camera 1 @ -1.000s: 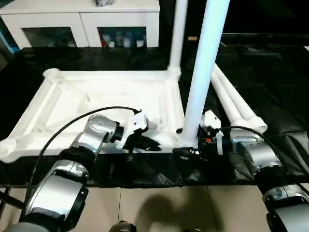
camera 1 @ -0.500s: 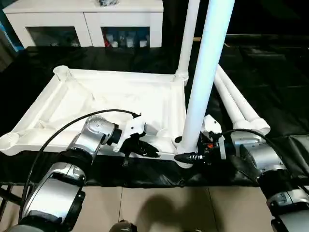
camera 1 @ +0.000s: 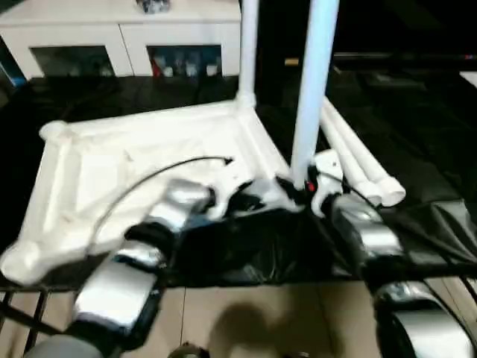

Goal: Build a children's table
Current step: Insert table leg to table base

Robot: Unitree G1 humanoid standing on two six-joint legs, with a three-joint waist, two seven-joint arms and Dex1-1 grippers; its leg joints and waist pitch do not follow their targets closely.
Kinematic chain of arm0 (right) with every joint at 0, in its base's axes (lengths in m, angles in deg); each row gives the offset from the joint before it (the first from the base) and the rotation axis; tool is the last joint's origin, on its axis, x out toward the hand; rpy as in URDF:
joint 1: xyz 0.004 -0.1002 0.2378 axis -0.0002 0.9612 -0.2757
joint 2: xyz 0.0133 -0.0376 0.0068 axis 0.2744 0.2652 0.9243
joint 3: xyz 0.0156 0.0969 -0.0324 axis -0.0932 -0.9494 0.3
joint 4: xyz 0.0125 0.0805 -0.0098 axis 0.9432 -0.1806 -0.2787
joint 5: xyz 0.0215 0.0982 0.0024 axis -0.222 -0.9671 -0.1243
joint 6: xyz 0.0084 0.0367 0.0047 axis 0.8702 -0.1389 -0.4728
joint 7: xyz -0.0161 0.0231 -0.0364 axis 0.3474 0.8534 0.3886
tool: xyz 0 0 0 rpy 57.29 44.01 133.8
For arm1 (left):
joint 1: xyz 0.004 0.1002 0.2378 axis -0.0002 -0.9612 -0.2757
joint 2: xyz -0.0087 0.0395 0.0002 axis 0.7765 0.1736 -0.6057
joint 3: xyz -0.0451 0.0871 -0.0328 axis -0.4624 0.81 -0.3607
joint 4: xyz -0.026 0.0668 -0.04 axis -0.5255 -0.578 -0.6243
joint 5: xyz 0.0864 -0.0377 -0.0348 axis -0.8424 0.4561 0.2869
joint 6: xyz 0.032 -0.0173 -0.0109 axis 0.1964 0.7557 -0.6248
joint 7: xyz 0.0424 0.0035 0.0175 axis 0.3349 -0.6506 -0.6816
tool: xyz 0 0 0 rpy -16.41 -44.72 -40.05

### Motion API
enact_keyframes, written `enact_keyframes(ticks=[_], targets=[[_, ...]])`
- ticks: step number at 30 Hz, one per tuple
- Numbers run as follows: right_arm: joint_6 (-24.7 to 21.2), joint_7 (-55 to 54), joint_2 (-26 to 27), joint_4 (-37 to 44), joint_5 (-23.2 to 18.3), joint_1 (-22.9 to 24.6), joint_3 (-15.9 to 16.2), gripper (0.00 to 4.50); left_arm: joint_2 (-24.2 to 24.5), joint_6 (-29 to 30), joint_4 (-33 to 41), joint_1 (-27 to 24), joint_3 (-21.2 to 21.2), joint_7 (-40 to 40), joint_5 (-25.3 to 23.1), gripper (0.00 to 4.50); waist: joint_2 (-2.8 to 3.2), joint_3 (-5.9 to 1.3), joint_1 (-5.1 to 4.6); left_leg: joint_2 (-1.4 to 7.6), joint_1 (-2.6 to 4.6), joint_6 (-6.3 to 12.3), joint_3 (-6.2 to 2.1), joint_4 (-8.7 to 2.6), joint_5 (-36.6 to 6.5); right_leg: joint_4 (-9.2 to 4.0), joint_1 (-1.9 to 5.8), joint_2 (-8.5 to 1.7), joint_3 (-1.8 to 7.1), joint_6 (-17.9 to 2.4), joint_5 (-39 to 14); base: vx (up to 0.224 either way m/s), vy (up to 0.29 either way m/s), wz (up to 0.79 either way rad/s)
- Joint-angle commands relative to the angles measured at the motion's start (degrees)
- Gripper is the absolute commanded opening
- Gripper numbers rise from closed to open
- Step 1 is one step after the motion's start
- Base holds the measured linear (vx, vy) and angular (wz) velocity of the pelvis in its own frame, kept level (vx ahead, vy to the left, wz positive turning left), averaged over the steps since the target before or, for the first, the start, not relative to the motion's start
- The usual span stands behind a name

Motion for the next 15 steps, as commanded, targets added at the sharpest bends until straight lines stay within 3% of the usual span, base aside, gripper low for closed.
enact_keyframes(ticks=[1,2,5,7,9,15], targets=[[0.4,-1.5,4.7,-3.6,0.4,0.4,2.2,2.72,-3.1,-0.7,0.4,2.0,-0.8,-5.0,0.7,0.0,-0.12,-4.18,-0.22,3.32,1.56,0.29,-2.03,-4.39,-16.9,-4.82,2.05,-4.2,2.65,-12.5,-15.8,0.0,0.0,0.0],[0.8,-1.7,5.0,-3.8,0.3,0.3,2.0,3.06,-3.2,-0.9,0.4,1.9,-0.8,-4.9,0.6,0.0,-0.13,-4.33,-0.24,3.34,1.55,0.78,-1.98,-4.34,-16.2,-4.59,2.14,-4.16,2.64,-12.9,-13.7,0.0,0.0,0.0],[2.3,-2.3,5.8,-4.9,-0.3,-0.4,1.0,3.06,-3.5,-1.4,0.4,1.8,-0.5,-4.3,0.6,0.0,-0.17,-4.32,-0.18,3.3,1.34,2.14,-1.88,-4.27,-15.1,-4.4,2.41,-4.15,2.55,-13.6,-11.5,0.0,0.0,0.0],[3.1,-1.3,6.2,-6.1,-1.2,-1.3,-0.1,3.46,-3.2,-1.8,0.2,1.8,-0.6,-3.8,0.6,0.0,-0.14,-4.21,-0.26,3.37,1.32,2.19,-1.94,-4.37,-16.0,-4.53,2.47,-4.21,2.49,-13.7,-13.2,0.0,0.0,0.0],[3.7,-0.1,5.9,-6.5,-1.4,-1.7,-0.2,3.6,-2.7,-2.2,0.1,1.7,-0.6,-3.1,0.7,0.0,-0.12,-4.16,-0.29,3.48,1.41,1.94,-2.0,-4.49,-16.9,-4.64,2.4,-4.17,2.48,-13.3,-14.4,0.0,0.0,0.0],[5.5,6.6,2.9,-5.9,-1.4,-1.3,0.4,4.08,-0.3,-4.5,0.8,0.6,-0.3,2.1,0.9,0.0,-0.3,-4.29,-0.16,3.45,1.24,2.63,-1.86,-4.35,-15.6,-4.37,2.62,-4.24,2.5,-13.9,-12.0,0.0,0.0,0.0]])
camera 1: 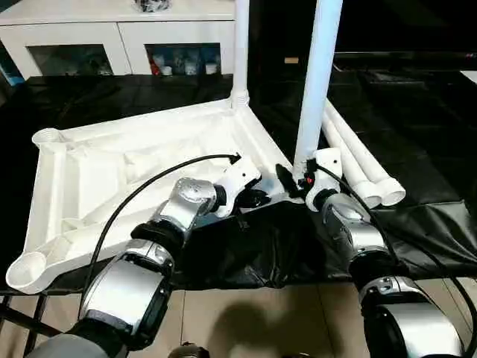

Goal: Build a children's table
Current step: Insert table leg to table base

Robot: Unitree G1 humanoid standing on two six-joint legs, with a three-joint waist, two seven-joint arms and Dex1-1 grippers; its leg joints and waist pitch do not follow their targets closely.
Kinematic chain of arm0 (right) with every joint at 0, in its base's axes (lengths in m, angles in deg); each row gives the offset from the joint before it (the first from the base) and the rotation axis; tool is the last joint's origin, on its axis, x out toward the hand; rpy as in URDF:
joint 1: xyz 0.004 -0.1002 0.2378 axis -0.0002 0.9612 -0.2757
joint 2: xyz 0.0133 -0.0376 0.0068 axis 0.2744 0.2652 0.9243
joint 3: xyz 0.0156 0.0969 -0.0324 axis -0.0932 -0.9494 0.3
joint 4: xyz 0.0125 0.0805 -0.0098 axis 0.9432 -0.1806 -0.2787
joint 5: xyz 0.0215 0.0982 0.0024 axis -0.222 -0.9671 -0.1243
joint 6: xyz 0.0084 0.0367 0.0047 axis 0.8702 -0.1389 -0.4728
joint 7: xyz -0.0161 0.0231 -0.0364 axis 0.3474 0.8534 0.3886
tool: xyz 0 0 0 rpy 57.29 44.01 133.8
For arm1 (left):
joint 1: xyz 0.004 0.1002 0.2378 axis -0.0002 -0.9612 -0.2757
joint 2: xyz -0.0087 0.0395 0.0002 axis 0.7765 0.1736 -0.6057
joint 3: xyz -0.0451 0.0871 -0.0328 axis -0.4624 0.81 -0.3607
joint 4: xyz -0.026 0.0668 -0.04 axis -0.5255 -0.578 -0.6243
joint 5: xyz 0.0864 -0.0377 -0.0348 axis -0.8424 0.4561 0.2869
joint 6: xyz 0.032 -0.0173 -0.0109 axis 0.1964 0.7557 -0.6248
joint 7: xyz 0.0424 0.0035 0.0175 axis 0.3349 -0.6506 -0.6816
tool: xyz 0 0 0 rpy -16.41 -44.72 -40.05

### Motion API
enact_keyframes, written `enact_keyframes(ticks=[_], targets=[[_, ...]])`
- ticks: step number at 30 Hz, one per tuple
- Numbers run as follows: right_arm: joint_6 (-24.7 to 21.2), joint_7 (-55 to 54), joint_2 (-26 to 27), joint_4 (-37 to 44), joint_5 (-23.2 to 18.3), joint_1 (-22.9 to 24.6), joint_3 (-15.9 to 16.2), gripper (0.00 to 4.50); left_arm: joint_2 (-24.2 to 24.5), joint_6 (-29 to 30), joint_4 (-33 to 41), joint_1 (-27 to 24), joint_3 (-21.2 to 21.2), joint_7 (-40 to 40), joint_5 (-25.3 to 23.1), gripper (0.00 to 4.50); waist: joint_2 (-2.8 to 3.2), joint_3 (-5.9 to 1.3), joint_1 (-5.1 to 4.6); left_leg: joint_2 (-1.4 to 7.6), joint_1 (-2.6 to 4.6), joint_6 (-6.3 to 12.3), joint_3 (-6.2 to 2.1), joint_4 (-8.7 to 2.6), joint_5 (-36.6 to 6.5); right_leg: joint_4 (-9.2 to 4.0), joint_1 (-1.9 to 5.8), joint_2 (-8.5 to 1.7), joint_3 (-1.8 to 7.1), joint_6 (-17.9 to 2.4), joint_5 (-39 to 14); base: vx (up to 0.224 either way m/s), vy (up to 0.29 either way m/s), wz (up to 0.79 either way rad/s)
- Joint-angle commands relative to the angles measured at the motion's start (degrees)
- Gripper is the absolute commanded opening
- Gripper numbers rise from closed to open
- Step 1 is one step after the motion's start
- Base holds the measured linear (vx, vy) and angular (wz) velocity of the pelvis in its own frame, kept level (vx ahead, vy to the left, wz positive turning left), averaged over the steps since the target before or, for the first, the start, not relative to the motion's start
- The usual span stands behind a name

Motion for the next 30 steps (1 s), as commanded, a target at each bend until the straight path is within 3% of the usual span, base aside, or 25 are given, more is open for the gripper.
enact_keyframes(ticks=[1,4,7,11,16,24,30], targets=[[-0.7,8.3,0.4,-0.3,-0.6,0.6,3.1,4.08,0.0,-3.8,1.5,0.1,-0.1,3.9,1.6,0.0,-0.39,-4.32,0.03,3.48,1.09,3.19,-1.78,-4.1,-14.5,-3.97,2.8,-4.18,2.5,-14.1,-10.9,0.0,0.0,0.0],[-0.8,13.2,-1.1,0.9,-0.9,1.3,4.0,4.08,1.0,-4.5,1.8,-0.3,0.1,6.6,1.9,0.0,-0.4,-4.41,0.28,3.51,1.03,4.52,-1.63,-3.85,-12.8,-3.73,2.86,-4.09,2.35,-14.7,-8.7,0.0,0.0,0.0],[-1.3,23.4,-4.4,4.0,-1.1,3.0,6.8,4.08,2.8,-5.6,2.4,-1.0,0.5,12.4,2.5,0.0,-0.33,-4.57,0.67,3.68,0.86,6.23,-1.61,-3.57,-10.4,-3.24,3.03,-4.13,2.25,-15.8,-5.2,0.0,0.0,0.0],[-2.9,36.5,-8.8,7.9,-1.5,4.8,9.7,4.08,5.1,-6.5,3.2,-1.6,0.7,19.5,3.5,0.0,-0.37,-4.49,0.86,3.84,0.97,6.89,-1.6,-3.55,-11.2,-3.33,2.94,-4.18,2.2,-16.6,-5.7,0.0,0.0,0.0],[-3.9,47.8,-13.5,11.2,-0.6,5.7,14.3,3.93,7.2,-7.2,3.3,-1.8,1.1,26.2,3.7,0.0,-0.21,-4.24,1.16,4.04,1.41,4.69,-1.71,-3.9,-14.4,-3.86,2.63,-4.3,2.36,-16.0,-11.3,0.0,0.0,0.0],[-6.7,55.1,-16.0,14.7,-0.7,6.1,17.0,3.32,9.2,-8.0,3.8,-2.5,2.2,32.3,3.3,0.0,-0.38,-4.5,1.71,4.05,1.3,5.03,-1.68,-3.73,-12.2,-3.28,2.7,-4.36,2.39,-16.8,-7.4,0.0,0.0,0.0],[-8.4,56.1,-16.3,16.2,-1.4,6.8,17.6,2.87,9.5,-8.1,3.3,-2.4,2.3,33.1,3.1,0.0,-0.35,-4.4,1.87,4.14,1.38,4.34,-1.8,-3.9,-13.2,-3.48,2.67,-4.4,2.39,-16.2,-9.8,0.0,0.0,0.0]])
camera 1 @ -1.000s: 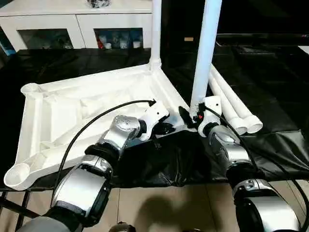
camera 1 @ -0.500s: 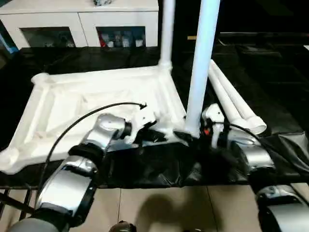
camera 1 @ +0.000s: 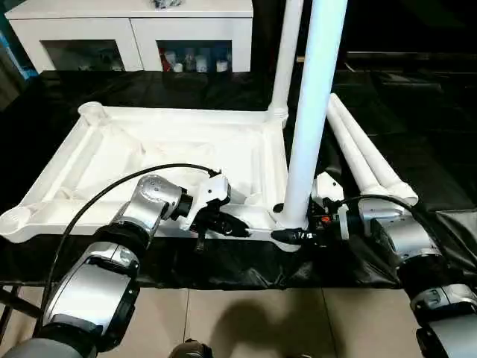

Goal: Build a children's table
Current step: Insert table leg to table base

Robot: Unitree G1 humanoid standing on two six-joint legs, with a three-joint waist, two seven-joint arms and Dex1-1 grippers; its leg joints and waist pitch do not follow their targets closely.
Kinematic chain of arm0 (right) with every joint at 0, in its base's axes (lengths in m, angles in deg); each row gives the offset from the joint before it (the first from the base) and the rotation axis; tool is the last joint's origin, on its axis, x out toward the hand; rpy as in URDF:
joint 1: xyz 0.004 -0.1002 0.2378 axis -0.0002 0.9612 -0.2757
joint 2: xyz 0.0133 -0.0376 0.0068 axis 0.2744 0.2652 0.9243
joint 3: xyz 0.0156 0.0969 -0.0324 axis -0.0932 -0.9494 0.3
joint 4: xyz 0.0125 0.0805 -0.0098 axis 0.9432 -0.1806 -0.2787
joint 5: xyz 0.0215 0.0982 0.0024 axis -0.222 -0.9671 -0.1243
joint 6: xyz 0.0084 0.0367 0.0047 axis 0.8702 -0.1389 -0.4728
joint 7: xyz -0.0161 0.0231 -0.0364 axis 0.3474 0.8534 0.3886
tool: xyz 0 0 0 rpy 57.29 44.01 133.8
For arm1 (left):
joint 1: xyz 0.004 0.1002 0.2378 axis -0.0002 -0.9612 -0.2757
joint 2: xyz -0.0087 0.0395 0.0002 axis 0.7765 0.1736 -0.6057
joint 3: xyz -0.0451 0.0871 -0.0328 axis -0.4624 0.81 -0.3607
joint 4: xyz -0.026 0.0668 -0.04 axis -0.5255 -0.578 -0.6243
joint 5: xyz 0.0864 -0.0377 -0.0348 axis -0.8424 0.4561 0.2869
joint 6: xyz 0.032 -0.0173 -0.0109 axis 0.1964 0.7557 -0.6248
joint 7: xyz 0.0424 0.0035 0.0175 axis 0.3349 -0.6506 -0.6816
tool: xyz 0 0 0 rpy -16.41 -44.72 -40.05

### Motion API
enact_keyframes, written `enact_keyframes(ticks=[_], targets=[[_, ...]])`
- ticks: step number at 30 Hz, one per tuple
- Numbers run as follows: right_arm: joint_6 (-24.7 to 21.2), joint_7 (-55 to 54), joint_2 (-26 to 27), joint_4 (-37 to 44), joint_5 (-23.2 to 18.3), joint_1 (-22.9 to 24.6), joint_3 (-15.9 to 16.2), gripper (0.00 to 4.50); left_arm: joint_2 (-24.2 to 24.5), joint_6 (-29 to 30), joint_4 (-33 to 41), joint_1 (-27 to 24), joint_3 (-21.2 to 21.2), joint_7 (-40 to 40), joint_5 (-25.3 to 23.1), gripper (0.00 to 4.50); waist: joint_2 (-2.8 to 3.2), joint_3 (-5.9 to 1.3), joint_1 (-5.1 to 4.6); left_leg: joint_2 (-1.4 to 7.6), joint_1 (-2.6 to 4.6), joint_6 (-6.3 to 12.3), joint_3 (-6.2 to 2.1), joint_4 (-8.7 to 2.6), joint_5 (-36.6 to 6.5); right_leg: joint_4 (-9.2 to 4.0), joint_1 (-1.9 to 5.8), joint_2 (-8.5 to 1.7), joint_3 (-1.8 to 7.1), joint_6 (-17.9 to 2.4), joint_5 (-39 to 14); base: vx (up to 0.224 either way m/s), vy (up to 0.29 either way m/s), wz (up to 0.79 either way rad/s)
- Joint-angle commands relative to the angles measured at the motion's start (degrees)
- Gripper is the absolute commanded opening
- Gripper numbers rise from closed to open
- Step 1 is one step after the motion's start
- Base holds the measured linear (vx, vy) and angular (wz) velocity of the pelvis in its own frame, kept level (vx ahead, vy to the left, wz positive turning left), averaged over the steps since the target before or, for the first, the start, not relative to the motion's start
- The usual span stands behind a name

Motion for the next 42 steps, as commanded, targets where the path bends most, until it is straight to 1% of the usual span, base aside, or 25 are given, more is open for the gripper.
enact_keyframes(ticks=[1,4,7,9,10,11,12,13,14,15,16,18,19,21,24,28,29,30,32,34,36,37,39,41,42], targets=[[-1.2,1.9,0.5,1.4,-0.1,1.2,2.2,2.87,-0.7,-0.5,1.6,0.4,0.4,-0.1,0.8,0.0,-0.38,-4.45,-0.01,4.05,1.62,4.16,-1.78,-3.87,-13.3,-3.53,2.72,-4.39,2.52,-16.2,-9.9,0.0,0.0,0.0],[-2.2,0.7,1.2,1.7,-0.9,1.8,1.4,2.78,-1.1,-0.2,1.4,0.4,0.0,-1.2,1.0,0.0,-0.4,-4.52,0.04,4.01,1.6,3.94,-1.77,-3.84,-13.1,-3.47,2.76,-4.39,2.54,-16.2,-9.4,0.0,0.0,0.0],[-2.8,-6.1,3.8,0.8,-1.8,1.9,-1.3,2.77,-2.6,1.6,0.5,1.3,-1.2,-6.5,1.0,0.0,-0.37,-4.46,0.03,4.02,1.56,3.78,-1.76,-3.86,-13.1,-3.49,2.71,-4.44,2.57,-16.2,-9.7,0.0,0.0,0.0],[-1.3,-13.8,6.1,-1.4,-0.7,1.5,-3.2,2.76,-4.0,3.0,-0.7,2.5,-1.7,-12.7,0.2,0.0,-0.28,-4.24,-0.17,4.04,1.75,2.1,-1.92,-4.1,-15.5,-3.88,2.44,-4.55,2.57,-15.5,-13.9,0.0,0.0,0.0],[-1.0,-16.1,6.7,-1.9,-0.3,1.4,-3.7,2.76,-4.4,3.5,-1.1,2.8,-1.9,-14.3,0.0,0.0,-0.24,-4.08,-0.38,3.92,1.81,1.24,-1.92,-4.18,-16.7,-4.15,2.34,-4.48,2.6,-14.7,-16.1,0.0,0.0,0.0],[-1.0,-16.1,6.7,-1.9,-0.3,1.4,-3.7,2.76,-4.4,3.5,-1.1,2.8,-1.9,-14.3,0.0,0.0,-0.32,-4.13,-0.42,3.89,1.83,0.94,-1.96,-4.18,-16.9,-4.21,2.45,-4.57,2.63,-14.4,-16.7,0.0,0.0,0.0],[-0.2,-21.0,7.8,-3.5,0.6,0.9,-4.5,2.75,-5.5,4.4,-1.6,3.4,-2.4,-17.2,0.2,0.0,-0.18,-4.2,-0.46,3.9,1.78,0.68,-2.05,-4.23,-16.7,-4.19,2.49,-4.55,2.64,-14.0,-16.9,0.0,0.0,0.0],[0.8,-28.9,9.9,-5.9,1.5,0.2,-6.0,2.74,-7.1,5.3,-2.2,4.2,-2.9,-21.4,0.2,0.0,-0.19,-4.19,-0.79,3.85,1.87,0.25,-2.01,-4.23,-17.0,-4.23,2.21,-4.51,2.72,-14.0,-16.5,0.0,0.0,0.0],[0.9,-30.1,10.2,-6.3,1.6,0.0,-6.3,2.74,-7.4,5.4,-2.3,4.4,-3.0,-22.0,0.1,0.0,-0.19,-4.19,-0.79,3.85,1.87,0.25,-2.01,-4.23,-17.0,-4.23,2.21,-4.51,2.72,-14.0,-16.5,0.0,0.0,0.0],[1.3,-39.6,12.5,-9.3,2.1,-1.2,-8.1,2.73,-9.5,6.3,-3.0,5.2,-3.4,-27.4,-0.1,0.0,-0.19,-4.19,-1.17,3.63,1.91,-0.53,-2.16,-4.32,-17.2,-4.31,2.24,-4.47,2.67,-13.7,-17.1,0.0,0.0,0.0],[1.4,-42.0,13.1,-10.0,2.3,-1.5,-8.6,2.73,-10.1,6.6,-3.1,5.4,-3.5,-28.8,-0.2,0.0,-0.21,-4.13,-1.46,3.56,1.89,-0.79,-2.08,-4.33,-17.4,-4.28,2.1,-4.37,2.72,-13.7,-17.1,0.0,0.0,0.0],[1.7,-48.1,14.5,-11.9,2.8,-2.4,-9.7,2.72,-11.2,7.0,-3.4,5.8,-3.7,-31.6,-0.2,0.0,-0.26,-4.24,-1.92,3.34,1.91,-0.44,-2.06,-4.19,-17.2,-4.47,2.21,-4.29,2.72,-13.6,-16.5,0.0,0.0,0.0],[2.4,-53.5,16.2,-13.9,2.7,-3.4,-11.0,2.72,-12.9,7.1,-3.8,6.1,-4.1,-36.5,-0.5,0.0,-0.18,-4.35,-2.0,3.3,1.74,0.16,-2.05,-4.15,-16.4,-4.43,2.39,-4.28,2.68,-13.5,-15.2,0.0,0.0,0.0],[2.9,-57.0,17.8,-15.3,2.1,-4.2,-12.3,2.72,-14.2,6.9,-4.0,6.3,-4.1,-39.9,-1.0,0.0,-0.18,-4.35,-2.13,3.27,1.76,0.71,-1.97,-4.09,-15.7,-4.38,2.36,-4.13,2.71,-13.7,-13.3,0.0,0.0,0.0],[4.7,-57.6,18.8,-16.2,2.8,-4.7,-12.1,2.72,-14.8,6.3,-4.1,6.1,-3.7,-40.2,-1.4,0.0,-0.32,-4.46,-1.91,3.13,1.45,2.52,-1.82,-3.86,-13.7,-4.23,2.73,-4.16,2.63,-13.8,-11.0,0.0,0.0,0.0],[7.5,-58.3,19.4,-17.6,3.5,-5.4,-12.1,2.72,-14.7,5.3,-3.7,5.5,-3.1,-38.8,-1.4,0.0,-0.32,-4.37,-1.94,3.27,1.47,3.24,-1.84,-3.93,-14.0,-4.23,2.7,-4.16,2.55,-14.0,-11.2,0.0,0.0,0.0],[7.9,-58.4,19.5,-18.0,3.4,-5.5,-12.3,3.07,-14.6,5.1,-3.7,5.4,-3.0,-38.5,-1.3,0.0,-0.41,-4.4,-1.94,3.3,1.53,3.16,-1.85,-3.94,-14.3,-4.23,2.7,-4.24,2.54,-14.1,-11.9,0.0,0.0,0.0],[8.0,-58.3,19.5,-18.1,3.3,-5.6,-12.4,3.07,-14.6,5.0,-3.6,5.3,-3.0,-38.4,-1.3,0.0,-0.35,-4.31,-1.99,3.31,1.48,3.12,-1.84,-3.99,-14.6,-4.3,2.71,-4.17,2.57,-14.0,-12.3,0.0,0.0,0.0],[8.9,-55.5,18.9,-18.7,2.5,-6.1,-13.0,3.45,-13.7,3.8,-3.4,4.8,-2.9,-36.9,-1.4,0.0,-0.31,-4.38,-1.97,3.38,1.51,3.24,-1.86,-4.01,-14.6,-4.21,2.72,-4.18,2.59,-14.1,-11.8,0.0,0.0,0.0],[9.5,-53.3,17.8,-18.7,2.7,-6.1,-12.7,3.53,-12.8,3.1,-3.1,4.2,-3.0,-35.0,-1.2,0.0,-0.26,-4.39,-1.92,3.44,1.45,3.64,-1.82,-4.0,-14.2,-4.05,2.77,-4.13,2.56,-14.4,-10.5,0.0,0.0,0.0],[9.9,-50.4,16.6,-18.4,2.8,-5.9,-12.3,3.77,-11.9,2.3,-2.7,3.7,-2.9,-32.6,-1.0,0.0,-0.32,-4.44,-1.89,3.42,1.31,4.07,-1.75,-3.91,-13.6,-3.91,2.91,-4.13,2.49,-14.7,-9.5,0.0,0.0,0.0],[9.9,-50.0,16.5,-18.4,2.7,-5.8,-12.2,3.77,-11.8,2.2,-2.6,3.6,-2.9,-32.3,-1.0,0.0,-0.32,-4.44,-1.92,3.43,1.24,4.22,-1.74,-3.89,-13.4,-3.83,2.97,-4.1,2.46,-14.9,-9.1,0.0,0.0,0.0],[9.4,-43.5,14.6,-17.2,1.7,-5.2,-11.7,3.77,-10.4,1.3,-1.9,2.9,-2.7,-28.0,-0.5,0.0,-0.37,-4.48,-1.77,3.4,1.11,5.09,-1.63,-3.71,-12.6,-3.72,3.15,-4.13,2.35,-15.4,-8.3,0.0,0.0,0.0],[9.6,-40.6,13.8,-16.8,1.6,-5.0,-11.2,3.77,-9.8,1.1,-1.7,2.7,-2.6,-26.7,-0.4,0.0,-0.32,-4.49,-1.63,3.5,1.13,5.48,-1.59,-3.65,-12.3,-3.7,3.1,-4.19,2.36,-15.7,-8.2,0.0,0.0,0.0],[9.6,-36.3,12.8,-16.1,1.3,-4.6,-10.5,3.77,-9.0,0.6,-1.6,2.4,-2.3,-24.8,-0.4,0.0,-0.31,-4.45,-1.53,3.58,1.18,5.58,-1.56,-3.63,-12.3,-3.73,3.0,-4.16,2.35,-15.8,-8.5,0.0,0.0,0.0]])
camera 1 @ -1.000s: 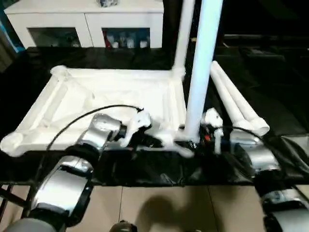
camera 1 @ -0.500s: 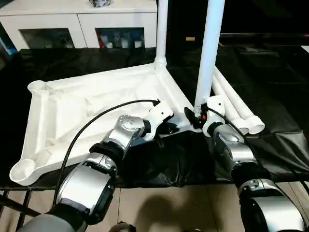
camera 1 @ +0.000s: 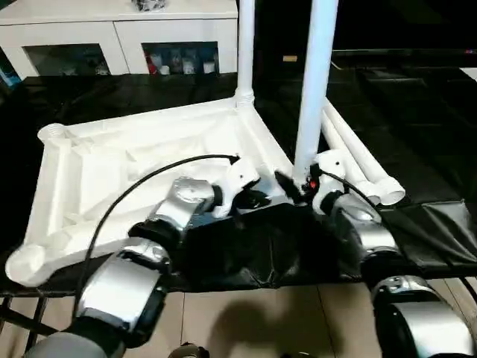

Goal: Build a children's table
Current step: Insert table leg to table base

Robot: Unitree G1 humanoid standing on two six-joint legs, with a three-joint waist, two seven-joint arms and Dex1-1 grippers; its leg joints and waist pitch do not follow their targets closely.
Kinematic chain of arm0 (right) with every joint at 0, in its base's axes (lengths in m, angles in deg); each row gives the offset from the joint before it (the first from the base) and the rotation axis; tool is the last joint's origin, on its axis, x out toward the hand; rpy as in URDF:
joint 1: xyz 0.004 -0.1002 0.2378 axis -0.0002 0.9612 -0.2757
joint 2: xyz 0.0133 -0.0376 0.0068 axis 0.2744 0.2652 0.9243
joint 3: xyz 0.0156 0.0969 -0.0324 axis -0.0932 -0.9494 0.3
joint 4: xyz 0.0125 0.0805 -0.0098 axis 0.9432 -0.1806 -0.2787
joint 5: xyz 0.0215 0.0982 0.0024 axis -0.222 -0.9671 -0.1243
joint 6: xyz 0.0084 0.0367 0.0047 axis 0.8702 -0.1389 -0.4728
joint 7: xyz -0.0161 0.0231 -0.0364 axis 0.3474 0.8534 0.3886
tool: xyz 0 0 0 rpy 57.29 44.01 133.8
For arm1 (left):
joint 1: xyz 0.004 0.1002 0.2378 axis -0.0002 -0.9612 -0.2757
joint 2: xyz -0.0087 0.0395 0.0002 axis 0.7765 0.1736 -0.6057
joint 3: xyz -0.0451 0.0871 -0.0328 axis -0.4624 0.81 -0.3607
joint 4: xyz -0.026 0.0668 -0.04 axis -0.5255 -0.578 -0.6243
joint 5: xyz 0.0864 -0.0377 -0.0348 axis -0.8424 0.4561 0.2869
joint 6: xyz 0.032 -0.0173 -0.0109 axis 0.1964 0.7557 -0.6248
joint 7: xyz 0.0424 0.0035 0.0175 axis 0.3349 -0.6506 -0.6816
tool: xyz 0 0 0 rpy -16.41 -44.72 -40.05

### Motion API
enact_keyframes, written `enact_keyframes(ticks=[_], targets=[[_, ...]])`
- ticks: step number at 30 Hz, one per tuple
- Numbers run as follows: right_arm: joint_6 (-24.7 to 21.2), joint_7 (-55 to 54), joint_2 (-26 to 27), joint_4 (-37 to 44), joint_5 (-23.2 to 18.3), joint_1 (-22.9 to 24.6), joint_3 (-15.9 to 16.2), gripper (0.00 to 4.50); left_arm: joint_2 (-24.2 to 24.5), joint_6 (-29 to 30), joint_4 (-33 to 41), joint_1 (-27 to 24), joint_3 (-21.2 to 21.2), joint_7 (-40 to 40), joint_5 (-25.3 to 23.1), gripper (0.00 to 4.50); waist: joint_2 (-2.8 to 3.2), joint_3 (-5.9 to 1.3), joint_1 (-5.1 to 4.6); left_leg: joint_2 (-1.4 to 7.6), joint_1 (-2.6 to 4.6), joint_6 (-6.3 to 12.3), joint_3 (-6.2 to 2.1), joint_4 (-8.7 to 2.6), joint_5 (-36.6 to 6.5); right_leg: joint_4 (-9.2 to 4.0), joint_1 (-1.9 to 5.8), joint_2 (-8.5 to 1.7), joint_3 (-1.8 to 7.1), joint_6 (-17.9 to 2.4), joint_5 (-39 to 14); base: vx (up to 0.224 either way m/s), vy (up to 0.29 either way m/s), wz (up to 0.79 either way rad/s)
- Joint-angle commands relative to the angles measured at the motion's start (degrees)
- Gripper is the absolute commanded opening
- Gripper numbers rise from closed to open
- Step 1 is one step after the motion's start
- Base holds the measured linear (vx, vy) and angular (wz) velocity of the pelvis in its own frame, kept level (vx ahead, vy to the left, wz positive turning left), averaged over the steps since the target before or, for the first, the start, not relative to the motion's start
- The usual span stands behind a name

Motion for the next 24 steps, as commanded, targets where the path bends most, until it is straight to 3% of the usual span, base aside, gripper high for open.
enact_keyframes(ticks=[1,2,3,10,15,24], targets=[[-0.9,9.6,-0.6,1.9,-0.8,1.2,3.2,3.77,0.2,-2.9,1.8,-0.5,-0.2,4.6,2.1,0.0,-1.51,-4.46,0.09,3.52,1.02,5.87,-1.44,-3.48,-12.2,-3.81,3.07,-4.11,2.34,-15.7,-8.7,0.0,0.0,0.0],[-1.0,11.3,-1.0,2.3,-0.9,1.4,3.6,3.77,0.4,-3.1,1.9,-0.6,-0.2,5.4,2.2,0.0,-0.94,-4.52,0.49,3.6,1.02,6.18,-1.57,-3.39,-11.6,-3.59,3.1,-4.29,2.35,-15.7,-9.0,0.0,0.0,0.0],[-1.5,15.7,-2.1,3.5,-1.2,1.9,4.6,3.77,1.1,-3.4,2.1,-0.9,-0.1,7.9,2.6,0.0,-0.78,-4.4,0.43,3.67,0.98,6.37,-1.6,-3.47,-11.8,-3.68,2.96,-4.21,2.35,-15.6,-9.3,0.0,0.0,0.0],[-4.8,33.9,-7.0,9.7,-1.8,4.4,10.2,3.77,4.0,-3.7,3.5,-1.7,0.7,18.1,3.7,0.0,-0.84,-4.28,0.83,3.83,1.08,6.49,-1.65,-3.54,-12.3,-3.8,2.9,-4.39,2.46,-16.0,-10.2,0.0,0.0,0.0],[-7.4,42.1,-9.8,13.3,-1.4,5.4,13.4,3.33,6.4,-4.2,3.6,-1.8,1.6,24.0,3.1,0.0,-0.7,-4.36,1.31,3.96,1.3,5.26,-1.77,-3.71,-12.9,-3.74,2.77,-4.38,2.51,-15.8,-11.2,0.0,0.0,0.0],[-10.3,44.8,-10.4,16.9,-1.8,7.3,15.1,2.77,7.3,-4.4,3.8,-2.3,2.0,25.3,2.3,0.0,-0.61,-4.41,1.52,3.95,1.39,4.83,-1.73,-3.68,-12.8,-3.65,2.7,-4.42,2.53,-16.2,-10.1,0.0,0.0,0.0]])
